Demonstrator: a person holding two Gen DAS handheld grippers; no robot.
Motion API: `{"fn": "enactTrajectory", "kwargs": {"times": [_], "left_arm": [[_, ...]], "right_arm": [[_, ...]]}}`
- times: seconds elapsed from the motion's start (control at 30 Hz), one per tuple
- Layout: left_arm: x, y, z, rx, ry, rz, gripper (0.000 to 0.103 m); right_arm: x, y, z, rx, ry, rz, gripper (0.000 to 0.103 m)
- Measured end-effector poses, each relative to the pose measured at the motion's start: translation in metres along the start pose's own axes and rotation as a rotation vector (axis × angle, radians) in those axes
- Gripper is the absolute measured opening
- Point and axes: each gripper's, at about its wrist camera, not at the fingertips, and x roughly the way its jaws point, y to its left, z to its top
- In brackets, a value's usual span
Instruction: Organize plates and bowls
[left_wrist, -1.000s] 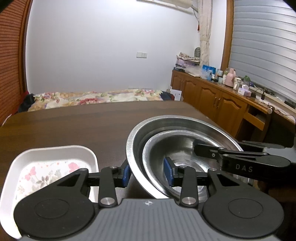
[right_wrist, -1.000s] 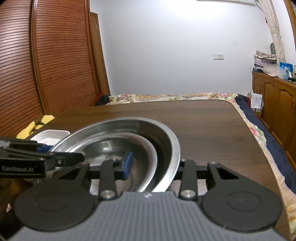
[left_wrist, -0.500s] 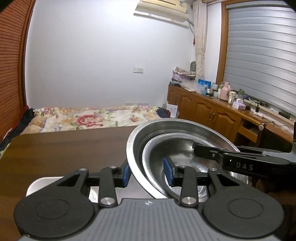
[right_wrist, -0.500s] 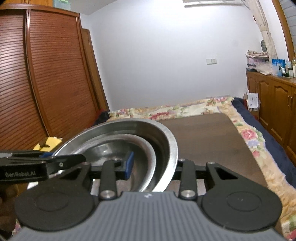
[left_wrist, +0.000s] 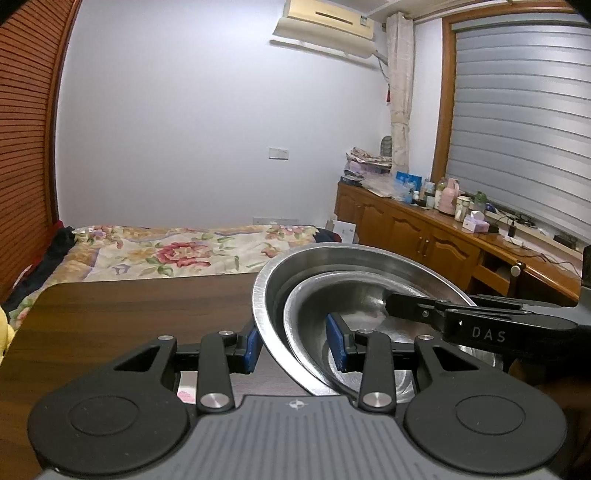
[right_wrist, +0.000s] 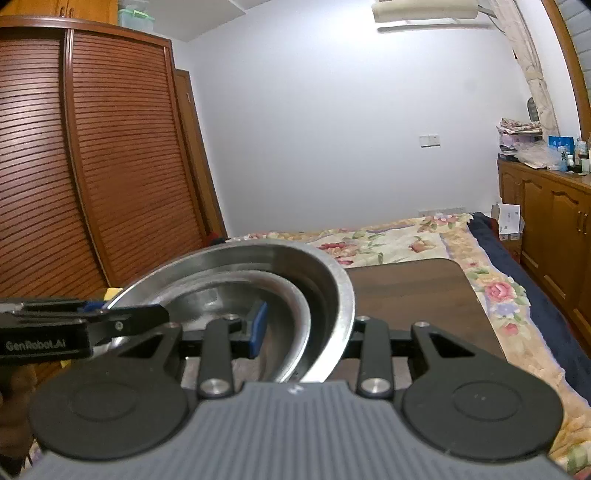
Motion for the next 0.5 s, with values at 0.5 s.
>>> {"fn": "enactTrajectory", "kwargs": {"times": [0.5], "left_arm": [[-0.005, 0.041, -0.010, -0.053, 0.030, 0.070, 0.039]], "right_arm": [[0.018, 0.027, -0.002, -0.028, 0.024, 0.069, 0.037]]}}
